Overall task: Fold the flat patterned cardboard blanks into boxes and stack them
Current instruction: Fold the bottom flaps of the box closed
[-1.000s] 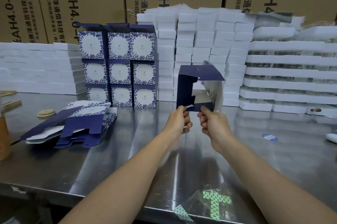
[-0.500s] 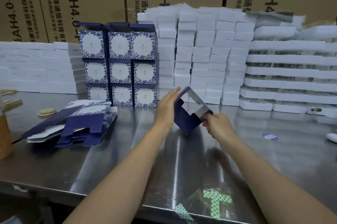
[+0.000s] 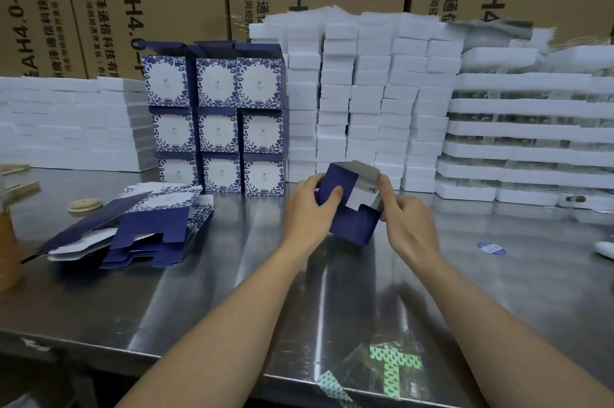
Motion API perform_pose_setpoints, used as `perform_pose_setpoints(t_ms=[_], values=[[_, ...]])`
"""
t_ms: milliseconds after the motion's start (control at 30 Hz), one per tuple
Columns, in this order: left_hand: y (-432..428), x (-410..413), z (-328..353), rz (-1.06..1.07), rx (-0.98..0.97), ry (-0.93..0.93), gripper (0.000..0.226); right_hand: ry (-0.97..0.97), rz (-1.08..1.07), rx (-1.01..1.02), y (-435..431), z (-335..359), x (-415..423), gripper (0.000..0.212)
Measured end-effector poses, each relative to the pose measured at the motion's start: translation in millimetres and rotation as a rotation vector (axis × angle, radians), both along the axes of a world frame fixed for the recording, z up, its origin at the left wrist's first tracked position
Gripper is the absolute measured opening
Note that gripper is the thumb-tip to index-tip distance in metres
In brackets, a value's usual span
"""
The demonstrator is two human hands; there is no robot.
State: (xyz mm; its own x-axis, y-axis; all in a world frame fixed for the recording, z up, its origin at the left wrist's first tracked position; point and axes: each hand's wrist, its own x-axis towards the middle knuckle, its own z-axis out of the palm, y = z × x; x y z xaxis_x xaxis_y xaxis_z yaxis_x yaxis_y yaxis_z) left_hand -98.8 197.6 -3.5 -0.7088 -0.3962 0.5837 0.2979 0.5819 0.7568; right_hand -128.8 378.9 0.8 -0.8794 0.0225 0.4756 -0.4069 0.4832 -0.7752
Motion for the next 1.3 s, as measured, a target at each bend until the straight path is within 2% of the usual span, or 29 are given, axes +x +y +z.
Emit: perform_pose_setpoints(t_ms=[67,133,200,233,367,433,533,600,667,767,933,1000,1100,1300], values=[[-4.4,-2.2,-0.3,0.104,-0.015,0.005,0.034,0.102,0.065,-0.043,-2.0,-0.6,3.2,0.085],[-9.4,-3.6,-0.5,0.17,0.06,-0.013,0.026,0.184,0.151,-0.078,-5.0,-1.5,5.8,0.06],[-13.8,-6.0,-1.0,0.187,0.243,-0.027,0.022,0.252,0.206,-0.072,-9.0,-1.7,7.5,0.039],[-15.7,-7.7,-1.0,0.166,0.388,-0.024,0.024,0.277,0.224,-0.075,-11.0,-2.2,8.5,0.035],[-15.4,-4.6,5.0,-0.129,1.057,0.066,0.011,0.234,0.213,-0.121,-17.6,-5.0,12.1,0.058],[-13.4,-1.5,8.9,-0.221,1.233,0.099,0.016,0.147,0.212,-0.078,-18.6,-7.0,13.1,0.065],[-7.1,3.3,13.2,-0.389,1.344,0.053,0.03,-0.005,0.313,0.007,-22.4,-10.5,14.5,0.051],[-1.9,5.4,13.1,-0.492,1.332,-0.029,0.028,-0.063,0.373,-0.019,-27.1,-11.7,16.1,0.036],[3.8,5.8,10.2,-0.551,1.269,-0.115,0.022,-0.099,0.411,-0.113,-30.8,-11.0,17.0,0.032],[11.1,5.0,5.8,-0.572,1.175,-0.173,0.019,-0.141,0.396,-0.305,-30.6,-7.2,16.2,0.034],[11.4,6.0,4.7,-0.59,1.026,-0.182,0.014,-0.262,0.376,-0.492,-27.4,1.7,17.4,0.042],[12.3,8.1,5.4,-0.559,1.013,-0.17,0.016,-0.262,0.376,-0.503,-27.6,3.7,19.2,0.043],[15.8,10.0,7.7,-0.46,0.973,-0.129,0.037,-0.254,0.353,-0.564,-27.9,4.6,21.7,0.044],[22.6,7.8,7.9,-0.285,0.736,-0.143,0.04,-0.286,0.354,-0.646,-23.9,9.0,21.2,0.041]])
